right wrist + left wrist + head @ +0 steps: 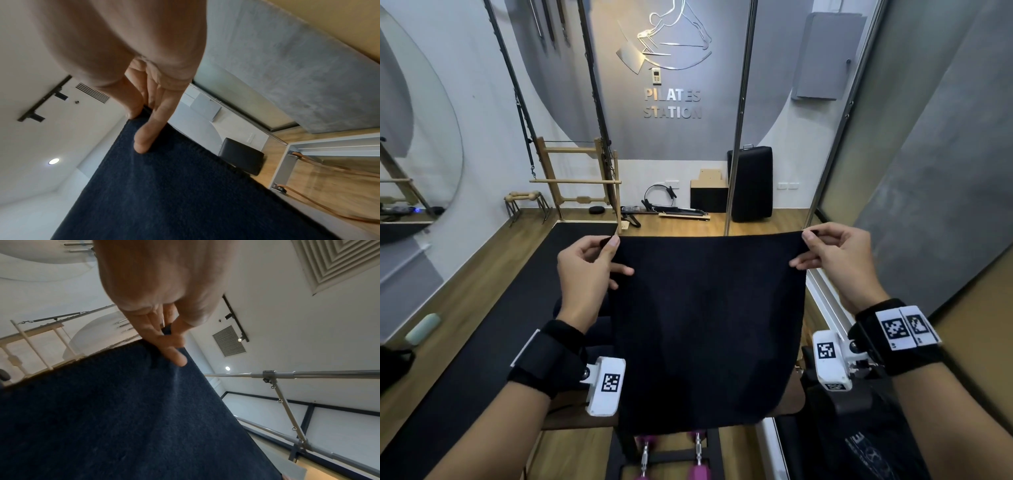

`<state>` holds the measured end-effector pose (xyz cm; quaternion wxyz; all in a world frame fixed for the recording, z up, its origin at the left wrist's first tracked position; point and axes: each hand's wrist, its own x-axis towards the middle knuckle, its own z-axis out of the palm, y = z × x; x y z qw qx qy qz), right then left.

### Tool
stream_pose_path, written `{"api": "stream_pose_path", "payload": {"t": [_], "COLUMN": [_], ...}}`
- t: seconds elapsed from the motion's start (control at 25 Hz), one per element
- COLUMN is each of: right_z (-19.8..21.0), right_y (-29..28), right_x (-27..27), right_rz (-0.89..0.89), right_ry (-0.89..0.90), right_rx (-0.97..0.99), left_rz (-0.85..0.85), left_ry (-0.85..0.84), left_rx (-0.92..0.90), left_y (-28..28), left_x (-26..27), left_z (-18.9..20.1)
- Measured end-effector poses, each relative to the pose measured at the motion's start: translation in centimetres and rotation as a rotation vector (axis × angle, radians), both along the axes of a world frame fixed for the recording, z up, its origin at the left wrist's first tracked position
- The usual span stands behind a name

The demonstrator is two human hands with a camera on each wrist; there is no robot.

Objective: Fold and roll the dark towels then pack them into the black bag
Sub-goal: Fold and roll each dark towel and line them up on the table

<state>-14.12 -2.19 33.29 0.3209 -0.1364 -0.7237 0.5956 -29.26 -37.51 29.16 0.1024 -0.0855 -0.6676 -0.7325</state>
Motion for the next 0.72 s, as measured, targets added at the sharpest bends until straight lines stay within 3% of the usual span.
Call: {"api": "stream_pose_path", "payload": {"t": [0.16, 0.4, 0.48, 0.6, 0.72], "right_z": [-1.1, -1.9, -3.6, -8.8, -15.9], "right_y": [0.3, 1.4, 1.4, 0.4, -1.4], "right_x": [-1.8, -2.0, -0.9, 1.1, 3.5], "right_rz": [0.056, 0.027, 0.054, 0.079, 0.054], "right_ry": [-0.044, 0.091, 0.085, -0.031, -0.253], "right_rx": [-0.029, -0.039, -0.089, -0.141, -0.150], "left_rz": [-0.043, -0.155, -0.178, -0.160, -0.126], "left_ry": [-0.024, 0.063, 0.026, -0.166, -0.331], "left_rx": [0.021, 0.084, 0.068, -0.021, -0.293], "left_y": [0.9, 0.6, -0.1, -1.2, -2.0], "left_x": [-1.1, -1.9, -1.3, 0.5, 3.0], "left_z": [-0.1, -0.3, -2.8, -8.5, -14.2]}}
